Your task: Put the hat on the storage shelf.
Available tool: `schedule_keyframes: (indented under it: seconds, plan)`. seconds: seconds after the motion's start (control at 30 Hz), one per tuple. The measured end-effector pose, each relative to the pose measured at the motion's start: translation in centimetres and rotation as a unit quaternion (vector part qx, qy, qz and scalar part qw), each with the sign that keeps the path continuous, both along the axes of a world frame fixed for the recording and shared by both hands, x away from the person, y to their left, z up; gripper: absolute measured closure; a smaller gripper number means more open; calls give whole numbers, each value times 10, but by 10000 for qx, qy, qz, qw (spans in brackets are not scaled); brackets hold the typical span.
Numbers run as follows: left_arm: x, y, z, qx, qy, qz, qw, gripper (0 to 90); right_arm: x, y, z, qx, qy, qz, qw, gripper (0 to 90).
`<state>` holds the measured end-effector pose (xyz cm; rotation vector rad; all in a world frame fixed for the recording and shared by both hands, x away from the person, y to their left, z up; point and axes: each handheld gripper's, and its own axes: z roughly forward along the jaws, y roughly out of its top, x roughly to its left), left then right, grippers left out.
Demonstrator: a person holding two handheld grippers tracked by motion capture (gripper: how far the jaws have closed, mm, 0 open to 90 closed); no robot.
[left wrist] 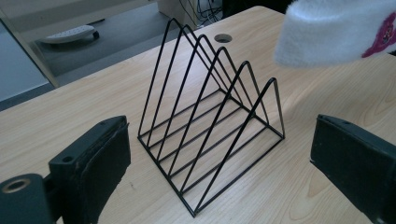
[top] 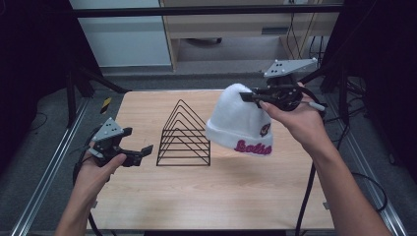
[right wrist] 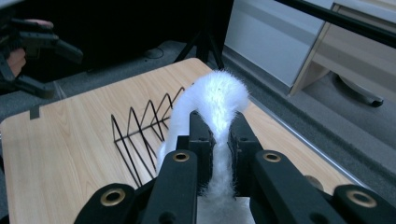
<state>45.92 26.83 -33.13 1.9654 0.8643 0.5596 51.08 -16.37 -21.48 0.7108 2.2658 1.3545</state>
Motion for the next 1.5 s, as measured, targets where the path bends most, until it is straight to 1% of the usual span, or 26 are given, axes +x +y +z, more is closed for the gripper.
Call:
schedule_keyframes:
  seconds: [0.2,0.33,0.7,0.8,1.07,1.23,1.33,1.5]
  plan:
    - [-1,0,2,-63,-35,-7,10000,41,1,10,14,54,-103,69,9999,830]
    - [-1,0,3,-154,-51,-36,9999,41,1,16,22,91,-161,115,9998,830]
    - [2,-6,8,-122,-139,-45,9998,42,-1,30,41,268,-355,224,9988,830]
    - [3,-8,10,-130,-159,-77,9998,42,-1,33,43,276,-372,229,9987,830]
    - [7,-13,12,-238,-176,-148,9995,46,-1,43,49,297,-453,307,9981,830]
    - [10,-19,15,-285,-199,-205,9992,50,-1,48,54,358,-507,362,9974,830]
    - [13,-22,15,-291,-191,-222,9991,60,-1,52,57,390,-528,397,9971,830]
    - [18,-26,13,-340,-114,-243,9991,78,0,59,60,410,-545,472,9966,830]
